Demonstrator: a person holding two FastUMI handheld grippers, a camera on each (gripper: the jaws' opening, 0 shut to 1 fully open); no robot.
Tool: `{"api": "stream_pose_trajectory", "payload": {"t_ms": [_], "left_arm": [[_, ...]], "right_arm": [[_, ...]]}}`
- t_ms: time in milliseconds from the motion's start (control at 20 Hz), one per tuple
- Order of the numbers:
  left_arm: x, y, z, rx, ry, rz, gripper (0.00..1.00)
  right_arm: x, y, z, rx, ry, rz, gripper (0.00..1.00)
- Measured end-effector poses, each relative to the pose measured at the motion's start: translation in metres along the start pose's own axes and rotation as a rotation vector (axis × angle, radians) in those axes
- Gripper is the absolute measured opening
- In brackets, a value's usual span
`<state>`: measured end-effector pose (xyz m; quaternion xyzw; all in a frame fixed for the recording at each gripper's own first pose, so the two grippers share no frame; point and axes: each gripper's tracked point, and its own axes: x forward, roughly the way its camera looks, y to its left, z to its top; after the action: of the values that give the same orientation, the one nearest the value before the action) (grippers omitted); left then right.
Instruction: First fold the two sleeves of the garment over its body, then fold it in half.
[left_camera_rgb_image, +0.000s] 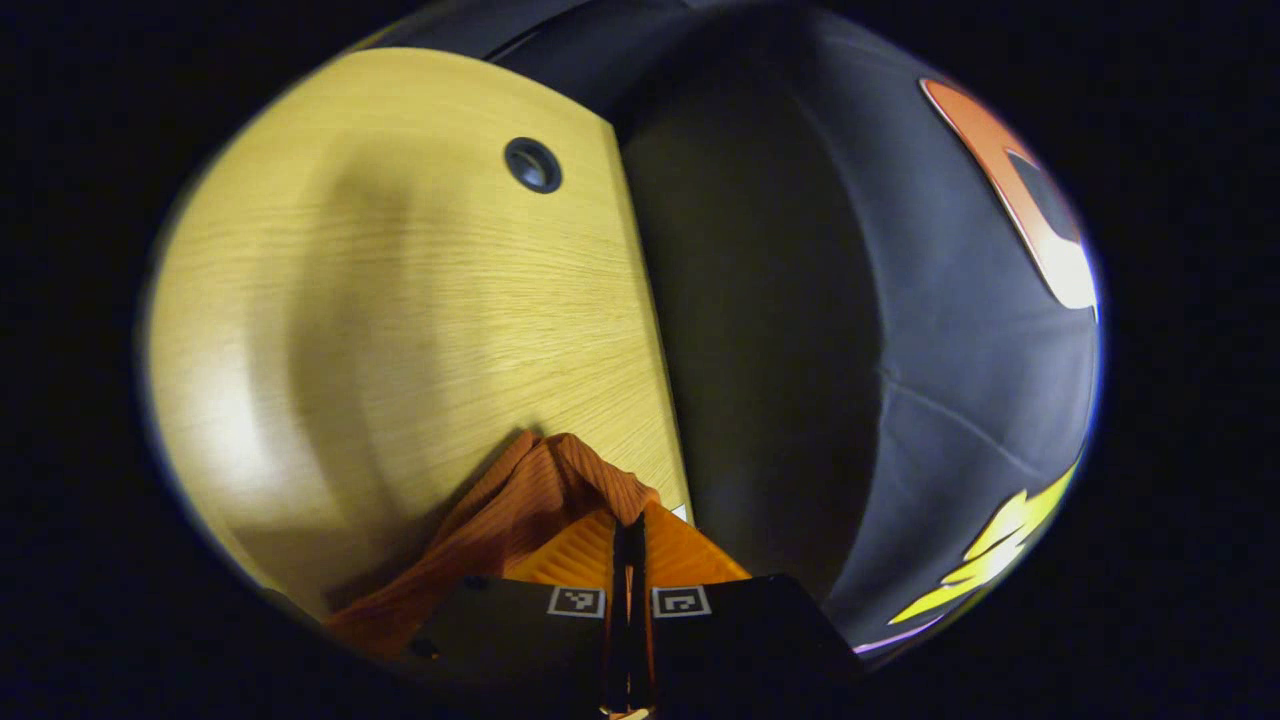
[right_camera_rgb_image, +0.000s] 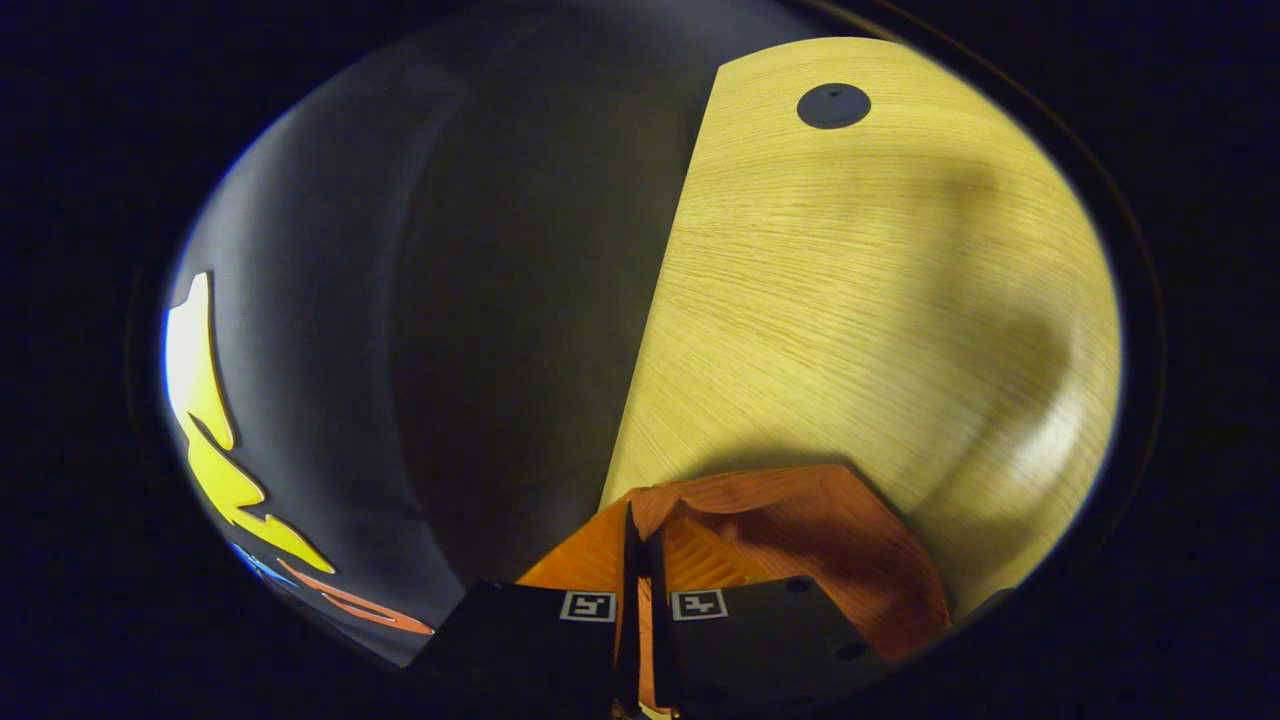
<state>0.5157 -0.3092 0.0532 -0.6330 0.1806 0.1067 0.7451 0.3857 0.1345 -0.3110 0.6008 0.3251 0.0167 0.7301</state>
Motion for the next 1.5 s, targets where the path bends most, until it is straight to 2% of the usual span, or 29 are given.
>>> {"api": "stream_pose_trajectory", "payload": {"t_ms": [200,250,300,400,500,550,600,650,700,750,850,900,1000,1050,1100,1200,1350,1450,1500], "left_arm": [[-0.026,-0.025,-0.026,0.008,0.002,-0.030,0.05],[-0.017,-0.030,-0.026,-0.006,0.013,-0.039,0.00],[-0.008,-0.030,-0.028,-0.025,0.034,-0.054,0.06],[-0.025,-0.040,-0.033,-0.057,0.070,-0.094,0.09],[-0.027,-0.050,-0.033,-0.102,0.078,-0.125,0.18],[-0.025,-0.054,-0.031,-0.129,0.069,-0.132,0.22],[-0.024,-0.058,-0.033,-0.146,0.071,-0.138,0.60],[-0.024,-0.059,-0.032,-0.154,0.069,-0.133,0.56],[-0.023,-0.059,-0.032,-0.153,0.070,-0.129,0.89],[-0.024,-0.063,-0.033,-0.149,0.083,-0.144,0.67],[-0.025,-0.070,-0.033,-0.116,0.097,-0.155,0.98],[-0.024,-0.078,-0.029,-0.106,0.096,-0.161,0.96],[-0.034,-0.097,-0.021,-0.122,0.064,-0.211,0.94],[-0.040,-0.110,-0.013,-0.131,0.034,-0.245,1.00],[-0.045,-0.122,-0.007,-0.133,0.013,-0.274,0.95],[-0.065,-0.151,0.008,-0.133,-0.020,-0.330,0.96],[-0.101,-0.172,0.012,0.003,-0.032,-0.332,0.96],[-0.132,-0.185,0.012,0.057,-0.054,-0.342,0.96],[-0.150,-0.187,0.016,0.095,-0.082,-0.333,0.96]], "right_arm": [[0.005,0.000,-0.003,0.063,0.007,-0.001,0.07],[0.004,0.003,-0.002,0.064,0.010,0.004,0.07],[0.004,0.005,-0.003,0.060,0.011,0.012,0.07],[0.004,0.005,-0.002,0.060,0.017,0.032,0.11],[0.003,0.015,-0.004,0.078,0.029,0.067,0.11],[0.003,0.023,-0.003,0.089,0.037,0.088,0.20],[0.001,0.026,-0.003,0.084,0.042,0.091,0.24],[-0.001,0.030,-0.006,0.079,0.048,0.097,0.32],[-0.004,0.037,-0.007,0.082,0.058,0.115,0.43],[-0.007,0.044,-0.008,0.079,0.062,0.129,0.55],[-0.013,0.052,-0.010,0.053,0.073,0.130,0.83],[-0.017,0.056,-0.014,0.037,0.076,0.131,0.97],[-0.024,0.067,-0.015,0.034,0.086,0.160,0.96],[-0.031,0.073,-0.014,0.027,0.086,0.169,0.96],[-0.037,0.081,-0.013,0.017,0.085,0.184,0.96],[-0.057,0.099,-0.018,-0.024,0.092,0.220,0.96],[-0.090,0.135,-0.025,-0.099,0.081,0.278,0.92],[-0.117,0.156,-0.029,-0.156,0.069,0.305,0.97],[-0.131,0.162,-0.030,-0.203,0.049,0.302,0.92]]}}
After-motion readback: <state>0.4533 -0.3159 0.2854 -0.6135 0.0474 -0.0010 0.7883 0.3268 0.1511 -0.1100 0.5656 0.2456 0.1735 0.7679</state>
